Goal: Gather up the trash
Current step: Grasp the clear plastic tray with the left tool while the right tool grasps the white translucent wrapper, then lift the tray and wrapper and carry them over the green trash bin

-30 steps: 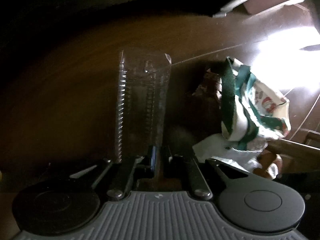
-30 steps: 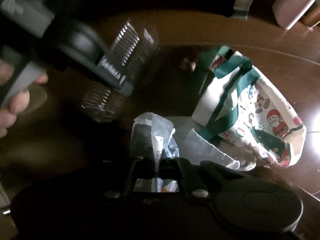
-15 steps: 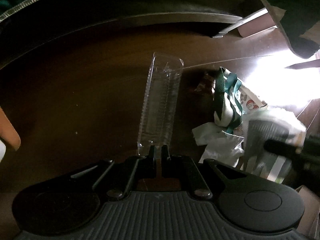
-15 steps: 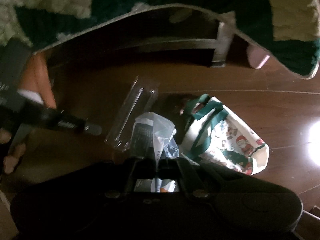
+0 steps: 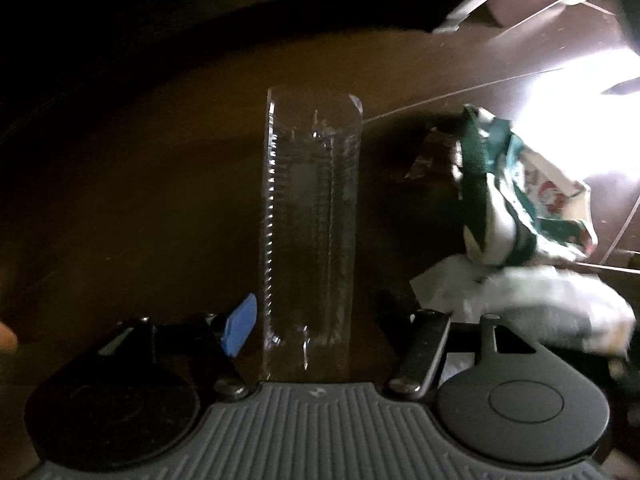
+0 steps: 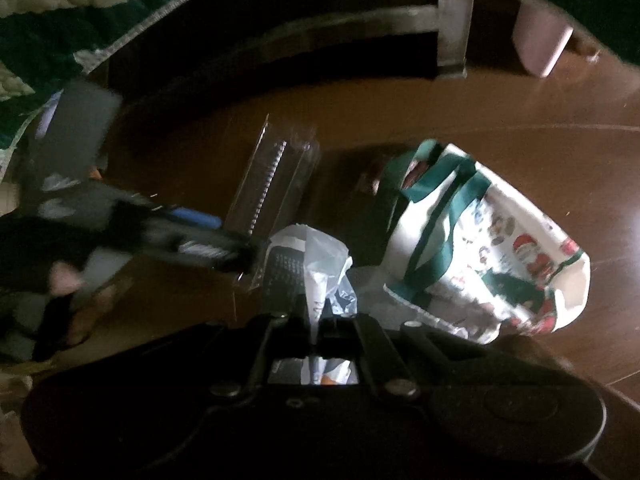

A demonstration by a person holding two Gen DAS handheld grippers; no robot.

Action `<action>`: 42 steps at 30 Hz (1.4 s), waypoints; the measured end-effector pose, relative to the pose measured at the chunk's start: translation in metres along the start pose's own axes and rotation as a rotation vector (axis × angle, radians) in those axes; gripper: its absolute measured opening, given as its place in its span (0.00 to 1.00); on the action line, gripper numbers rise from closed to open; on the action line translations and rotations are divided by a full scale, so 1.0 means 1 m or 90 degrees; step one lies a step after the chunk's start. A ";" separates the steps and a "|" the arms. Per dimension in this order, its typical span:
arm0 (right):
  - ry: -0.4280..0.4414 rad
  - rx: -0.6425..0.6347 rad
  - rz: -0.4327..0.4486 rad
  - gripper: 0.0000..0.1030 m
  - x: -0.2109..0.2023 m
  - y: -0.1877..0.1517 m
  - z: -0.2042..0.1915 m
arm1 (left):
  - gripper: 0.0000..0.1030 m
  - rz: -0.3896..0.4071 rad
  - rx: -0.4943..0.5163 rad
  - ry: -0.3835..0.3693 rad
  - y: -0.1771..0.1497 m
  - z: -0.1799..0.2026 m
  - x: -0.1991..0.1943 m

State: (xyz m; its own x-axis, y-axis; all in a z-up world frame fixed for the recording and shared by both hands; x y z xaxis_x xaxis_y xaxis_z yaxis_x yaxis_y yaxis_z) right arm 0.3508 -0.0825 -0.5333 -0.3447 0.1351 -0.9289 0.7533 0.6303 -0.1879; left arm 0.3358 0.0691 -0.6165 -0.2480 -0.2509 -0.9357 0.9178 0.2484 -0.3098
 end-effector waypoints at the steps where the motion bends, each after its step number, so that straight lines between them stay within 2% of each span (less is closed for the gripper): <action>1: 0.003 0.003 -0.006 0.03 0.004 -0.002 0.002 | 0.64 -0.001 -0.003 0.006 0.004 0.001 0.005; 12: 0.022 0.042 -0.038 0.03 0.027 -0.005 0.013 | 0.62 0.004 0.009 0.044 0.026 0.003 0.025; 13: 0.021 0.043 -0.039 0.03 0.026 -0.005 0.013 | 0.59 0.005 0.017 0.041 0.026 0.005 0.024; 14: 0.020 0.043 -0.039 0.03 0.026 -0.005 0.013 | 0.41 0.008 0.018 0.043 0.025 0.007 0.023; 21: 0.003 0.038 -0.032 0.03 0.021 -0.002 0.007 | 0.39 0.010 0.026 0.035 0.005 0.011 0.000; 28: -0.018 0.037 0.006 0.03 -0.029 0.001 -0.005 | 0.39 0.032 0.015 0.013 -0.031 0.009 -0.057; 30: -0.033 0.036 0.030 0.03 -0.053 0.004 -0.009 | 0.39 0.046 0.014 0.002 -0.040 0.010 -0.078; 33: -0.021 0.054 0.075 0.03 -0.091 0.004 -0.019 | 0.39 0.079 0.014 -0.007 -0.060 0.010 -0.117; 42: -0.034 0.041 0.169 0.03 -0.191 -0.036 -0.076 | 0.39 0.178 0.031 -0.041 -0.127 0.024 -0.231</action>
State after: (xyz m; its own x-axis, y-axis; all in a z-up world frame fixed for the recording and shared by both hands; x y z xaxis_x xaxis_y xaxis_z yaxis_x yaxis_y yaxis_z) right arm 0.3463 -0.0728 -0.3248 -0.1018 0.2466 -0.9637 0.8479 0.5283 0.0456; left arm 0.2838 0.0733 -0.3569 0.0359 -0.2388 -0.9704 0.9619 0.2717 -0.0313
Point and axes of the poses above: each gripper's, at about its wrist camera, not at the fingertips, and x roughly the way its jaws point, z to its right, y to its top, the point moved 7 cm from there along x, roughly the way its jaws point, and after that the axes turned 13 degrees about -z, right-handed, at the moved point
